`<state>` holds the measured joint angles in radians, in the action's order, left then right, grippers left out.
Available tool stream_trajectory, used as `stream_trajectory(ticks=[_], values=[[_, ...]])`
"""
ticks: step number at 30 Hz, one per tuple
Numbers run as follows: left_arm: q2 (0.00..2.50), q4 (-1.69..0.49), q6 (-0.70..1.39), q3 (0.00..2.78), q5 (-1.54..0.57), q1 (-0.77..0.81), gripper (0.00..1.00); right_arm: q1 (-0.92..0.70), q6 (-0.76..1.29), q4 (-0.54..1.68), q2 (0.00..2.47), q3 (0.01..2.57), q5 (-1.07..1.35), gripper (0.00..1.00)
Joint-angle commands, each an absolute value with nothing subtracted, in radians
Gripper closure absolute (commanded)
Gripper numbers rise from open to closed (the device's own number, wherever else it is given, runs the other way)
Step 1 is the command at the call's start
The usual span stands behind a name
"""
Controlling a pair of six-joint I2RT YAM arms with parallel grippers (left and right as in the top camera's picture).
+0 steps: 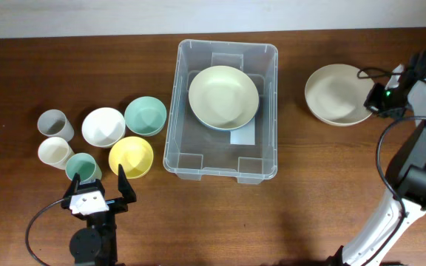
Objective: Pack container
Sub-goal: 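Release the cream bowl and raise the right gripper to the right side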
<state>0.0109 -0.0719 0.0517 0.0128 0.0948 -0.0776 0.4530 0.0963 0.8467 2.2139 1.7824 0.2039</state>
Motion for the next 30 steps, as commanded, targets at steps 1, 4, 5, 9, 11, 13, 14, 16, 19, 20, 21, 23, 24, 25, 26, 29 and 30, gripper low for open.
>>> stream_trajectory(ticks=[1,4,5,9,11,13,14,16,19,20,21,23,24,25,26,29,30], values=[[0.006,-0.072,0.04,0.009,0.102,-0.073,0.0,0.412,0.082,0.844,1.988,1.843,0.21,0.96],[0.006,-0.072,0.039,0.009,0.102,-0.073,0.0,0.364,0.082,0.848,1.866,1.843,0.21,0.96],[0.006,-0.072,0.04,0.009,0.102,-0.073,0.0,0.336,0.075,0.85,1.821,1.843,0.21,0.96],[0.006,-0.072,0.04,0.009,0.102,-0.073,0.0,0.19,0.057,0.847,1.697,1.843,0.205,0.96],[0.006,-0.072,0.04,0.009,0.102,-0.073,0.0,0.104,0.056,0.847,1.671,1.843,0.183,0.96],[0.006,-0.072,0.04,0.009,0.102,-0.073,0.0,0.029,0.056,0.848,1.671,1.842,0.143,0.96],[0.006,-0.072,0.04,0.009,0.102,-0.073,0.0,-0.01,0.056,0.849,1.679,1.842,0.117,0.96],[0.006,-0.072,0.04,0.009,0.102,-0.073,0.0,-0.08,0.056,0.849,1.703,1.842,0.073,0.96],[0.006,-0.072,0.04,0.009,0.102,-0.073,0.0,-0.156,0.056,0.848,1.757,1.842,0.027,0.96],[0.006,-0.072,0.04,0.009,0.102,-0.073,0.0,-0.176,0.056,0.847,1.778,1.842,0.02,0.96],[0.006,-0.072,0.04,0.009,0.102,-0.073,0.0,-0.194,0.056,0.844,1.803,1.842,0.021,0.96],[0.006,-0.072,0.04,0.009,0.102,-0.073,0.0,-0.233,0.056,0.818,1.864,1.842,0.022,0.96],[0.006,-0.072,0.04,0.009,0.102,-0.073,0.0,-0.246,0.056,0.806,1.889,1.842,0.022,0.96],[0.006,-0.072,0.04,0.009,0.102,-0.073,0.0,-0.258,0.056,0.794,1.911,1.842,0.022,0.96],[0.006,-0.072,0.04,0.009,0.102,-0.073,0.0,-0.273,0.056,0.78,1.939,1.842,0.021,0.96],[0.006,-0.072,0.04,0.009,0.102,-0.073,0.0,-0.307,0.057,0.751,2.006,1.842,0.022,0.96],[0.006,-0.072,0.04,0.009,0.102,-0.073,0.0,-0.315,0.057,0.746,2.02,1.842,0.022,0.96]])
